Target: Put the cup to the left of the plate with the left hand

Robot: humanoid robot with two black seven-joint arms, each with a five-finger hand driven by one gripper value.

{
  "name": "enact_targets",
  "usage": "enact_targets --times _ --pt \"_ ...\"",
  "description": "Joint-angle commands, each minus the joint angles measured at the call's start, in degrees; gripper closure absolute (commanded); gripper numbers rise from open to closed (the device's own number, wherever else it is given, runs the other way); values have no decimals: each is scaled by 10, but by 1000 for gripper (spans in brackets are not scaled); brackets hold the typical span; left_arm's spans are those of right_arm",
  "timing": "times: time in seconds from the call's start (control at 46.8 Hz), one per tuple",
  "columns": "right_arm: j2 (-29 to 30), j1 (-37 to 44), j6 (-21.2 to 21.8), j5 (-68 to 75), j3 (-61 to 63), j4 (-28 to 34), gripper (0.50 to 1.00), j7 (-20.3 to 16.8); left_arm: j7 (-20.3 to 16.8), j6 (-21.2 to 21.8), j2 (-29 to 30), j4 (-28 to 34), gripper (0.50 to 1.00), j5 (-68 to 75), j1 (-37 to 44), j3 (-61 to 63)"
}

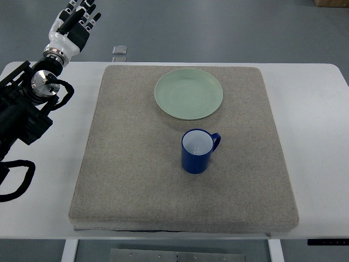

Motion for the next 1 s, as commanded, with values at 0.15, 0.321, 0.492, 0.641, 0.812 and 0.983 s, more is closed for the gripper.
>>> enact_targets --times 0.15,0.321,0.492,0.641,0.812,0.983 --pt "0 0 0 0 0 0 566 0 -1 0 0 0 501 -7 0 -1" --pt "0 0 0 0 0 0 566 0 0 1 0 0 501 -4 0 0" --pt "0 0 1 0 0 0 566 0 -1 3 -1 -2 501 -1 0 0" --pt "0 0 1 0 0 0 566 0 0 4 0 -2 501 0 0 0" --pt "0 0 0 0 0 0 566 0 3 -2 1 -8 504 2 -2 4" --pt "0 0 1 0 0 0 566 0 4 -8 5 -24 504 2 -8 83"
